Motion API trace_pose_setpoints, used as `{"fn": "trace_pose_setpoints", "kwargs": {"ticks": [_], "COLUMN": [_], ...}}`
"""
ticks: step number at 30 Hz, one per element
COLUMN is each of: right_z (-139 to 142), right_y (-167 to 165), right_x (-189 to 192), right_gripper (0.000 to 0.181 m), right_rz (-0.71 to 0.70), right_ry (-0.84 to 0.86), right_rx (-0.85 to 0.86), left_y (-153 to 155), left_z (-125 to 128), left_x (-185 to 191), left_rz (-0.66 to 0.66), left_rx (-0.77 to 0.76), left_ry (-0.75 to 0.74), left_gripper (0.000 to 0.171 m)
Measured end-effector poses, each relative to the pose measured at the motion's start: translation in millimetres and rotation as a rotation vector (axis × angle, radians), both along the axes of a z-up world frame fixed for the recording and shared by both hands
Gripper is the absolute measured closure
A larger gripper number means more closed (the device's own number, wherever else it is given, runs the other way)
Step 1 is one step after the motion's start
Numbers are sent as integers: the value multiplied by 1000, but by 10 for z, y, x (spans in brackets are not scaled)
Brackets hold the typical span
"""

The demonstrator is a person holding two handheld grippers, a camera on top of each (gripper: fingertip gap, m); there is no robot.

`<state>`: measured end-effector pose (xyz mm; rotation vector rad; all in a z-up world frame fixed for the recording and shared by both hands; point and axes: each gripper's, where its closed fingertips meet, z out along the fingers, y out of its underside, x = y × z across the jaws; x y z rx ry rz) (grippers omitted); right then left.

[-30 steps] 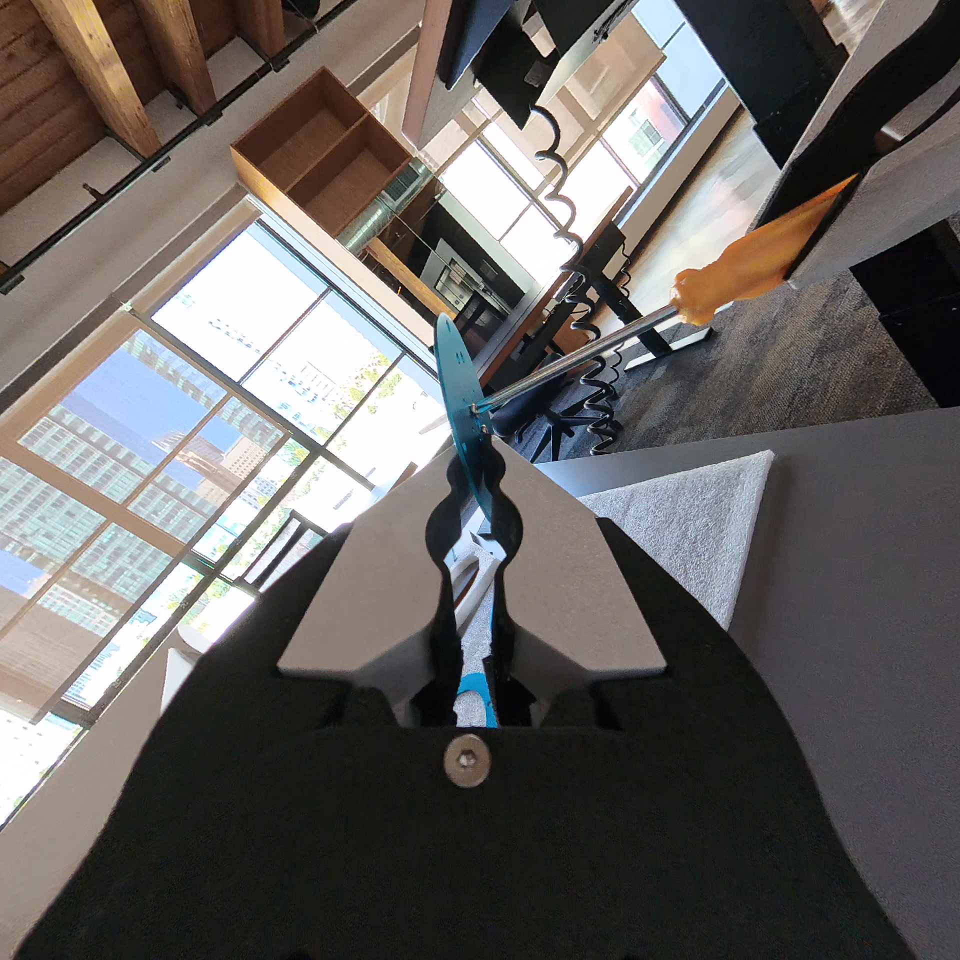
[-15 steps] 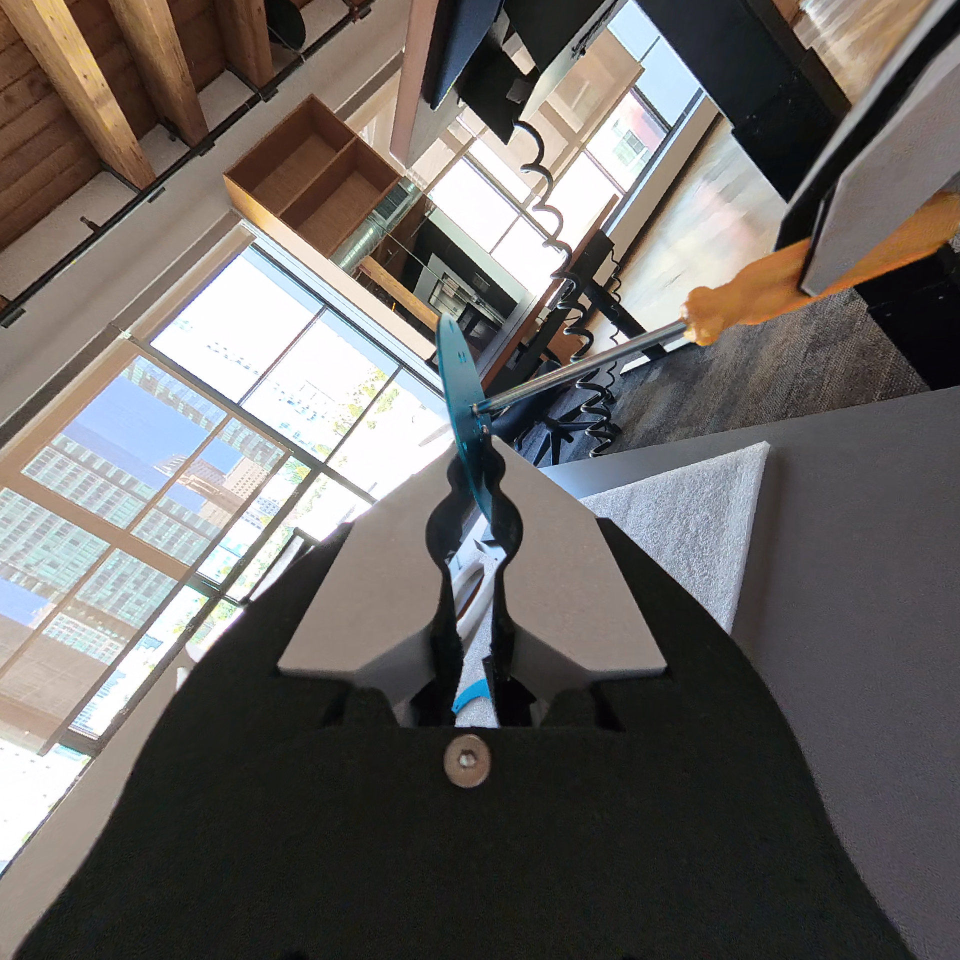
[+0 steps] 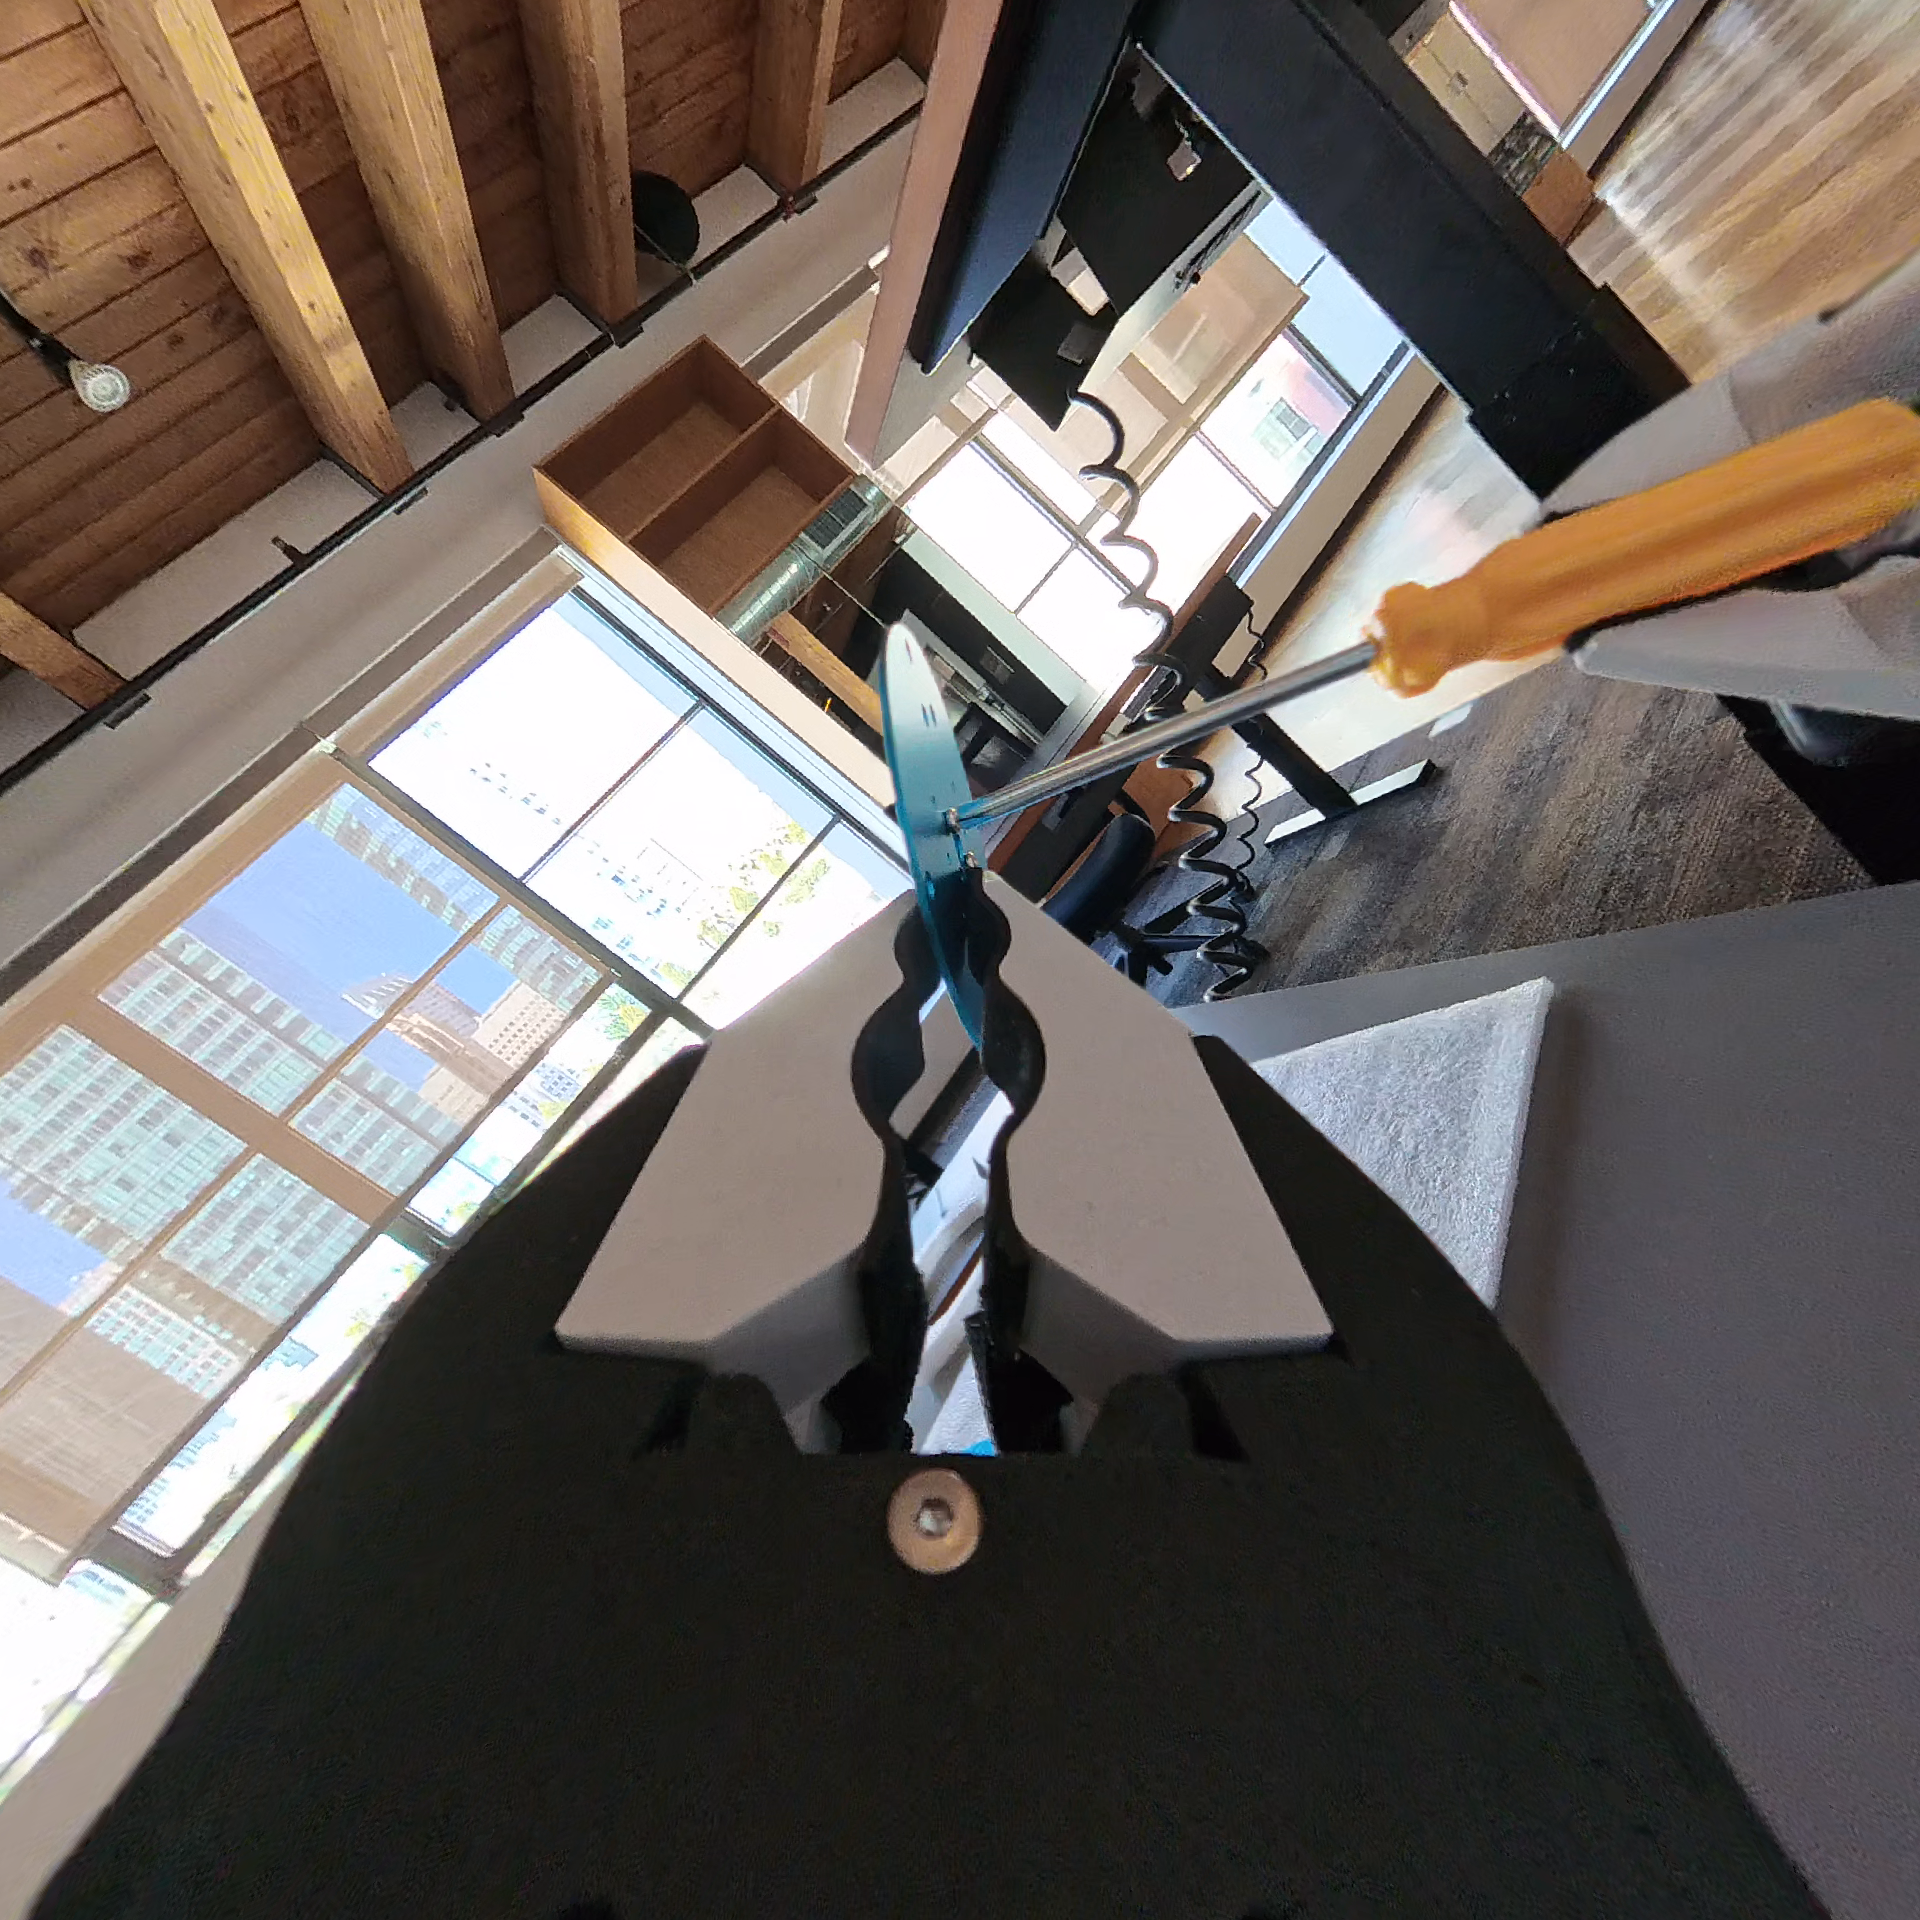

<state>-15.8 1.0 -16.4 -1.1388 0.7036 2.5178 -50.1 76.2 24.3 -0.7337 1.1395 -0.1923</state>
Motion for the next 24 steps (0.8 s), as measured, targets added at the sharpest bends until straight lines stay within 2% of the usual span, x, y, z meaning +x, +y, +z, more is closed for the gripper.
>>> {"fn": "trace_pose_setpoints", "kwargs": {"ticks": [2, 4, 6, 9, 12, 17, 21, 24], "right_z": [-11, -10, 4, -43, 133, 227, 296, 291], "right_y": [3, 33, 57, 106, 110, 166, 184, 205], "right_x": [-24, 2, 39, 115, 187, 174, 118, 71], "right_gripper": [164, 165, 166, 166, 166, 167, 166, 166], "right_rz": [-21, -97, -193, -343, -482, -590, -684, -708], "right_ry": [-34, -210, -493, -1020, -1357, -1886, -2186, -2303], "right_rx": [21, 121, 272, 483, 691, 953, 1134, 1212], "left_y": [16, 42, 86, 158, 229, 306, 326, 332], "left_z": [-1, -16, -30, -23, -47, -93, -144, -179], "left_x": [-2, 10, 15, -10, -21, -28, -6, 12], "left_rz": [-28, -66, -87, -119, -161, -196, -200, -197], "left_rx": [-80, -190, -277, -396, -532, -660, -701, -713], "left_ry": [-20, -45, -68, -108, -135, -160, -147, -133], "left_gripper": [170, 170, 170, 170, 170, 170, 170, 170]}}
